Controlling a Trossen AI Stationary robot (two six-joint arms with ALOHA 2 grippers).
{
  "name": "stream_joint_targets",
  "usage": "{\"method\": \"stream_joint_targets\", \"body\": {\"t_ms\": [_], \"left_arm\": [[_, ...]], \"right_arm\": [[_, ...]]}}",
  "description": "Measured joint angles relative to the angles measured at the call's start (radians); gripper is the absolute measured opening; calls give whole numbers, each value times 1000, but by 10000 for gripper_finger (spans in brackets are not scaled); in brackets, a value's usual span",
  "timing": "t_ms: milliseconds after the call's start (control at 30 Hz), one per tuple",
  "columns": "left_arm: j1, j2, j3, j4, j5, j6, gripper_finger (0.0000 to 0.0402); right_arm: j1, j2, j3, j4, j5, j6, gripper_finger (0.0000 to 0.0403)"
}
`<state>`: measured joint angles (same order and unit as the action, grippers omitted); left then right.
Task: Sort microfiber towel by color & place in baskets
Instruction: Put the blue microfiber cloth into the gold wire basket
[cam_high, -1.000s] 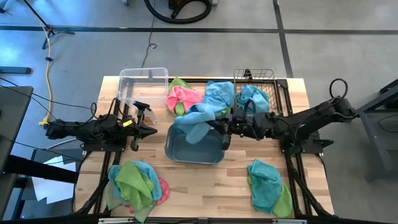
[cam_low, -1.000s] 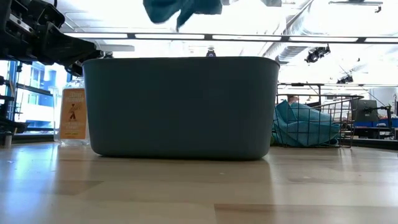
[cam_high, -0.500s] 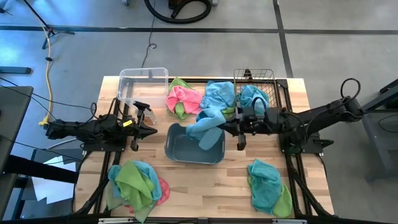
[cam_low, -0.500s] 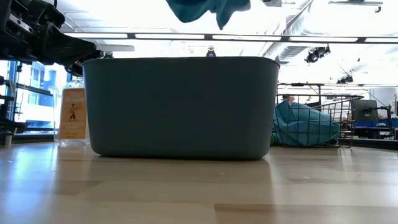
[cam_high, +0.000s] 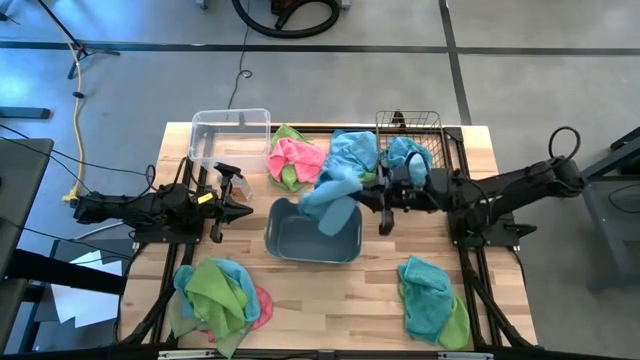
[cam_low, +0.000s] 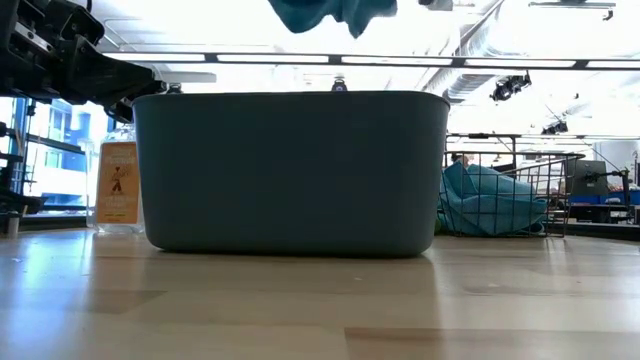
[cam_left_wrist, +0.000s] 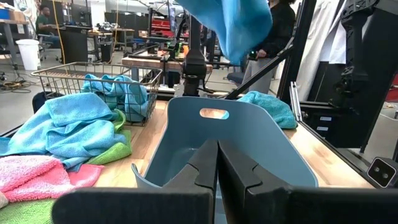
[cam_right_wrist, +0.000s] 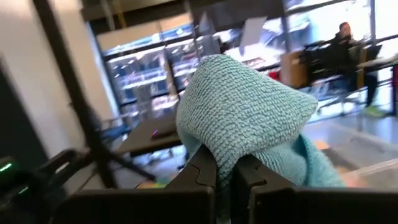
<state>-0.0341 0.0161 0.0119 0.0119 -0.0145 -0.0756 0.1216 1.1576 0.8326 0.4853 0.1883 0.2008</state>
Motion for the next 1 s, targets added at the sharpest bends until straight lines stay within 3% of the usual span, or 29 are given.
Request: {"method": "stream_joint_targets", "body": {"t_ms": [133, 233, 367, 500, 633, 800, 1000], "left_arm": [[0, 0, 0, 0, 0, 0, 0], [0, 0, 0, 0, 0, 0, 0], [0, 0, 0, 0, 0, 0, 0], [0, 0, 0, 0, 0, 0, 0], [0, 0, 0, 0, 0, 0, 0], [0, 0, 0, 0, 0, 0, 0], [0, 0, 0, 0, 0, 0, 0]], "right_arm": [[-127, -14, 36, -4, -7, -23, 0], [-238, -42, 121, -125, -57, -66, 0], [-378, -50, 319, -522, -57, -157, 0], [-493, -19, 533, -933, 43, -225, 0], [-598, 15, 656, -1216, 169, -204, 0], [-730, 21, 663, -1420, 250, -117, 0], [-836, 21, 541, -1418, 171, -64, 0]]}}
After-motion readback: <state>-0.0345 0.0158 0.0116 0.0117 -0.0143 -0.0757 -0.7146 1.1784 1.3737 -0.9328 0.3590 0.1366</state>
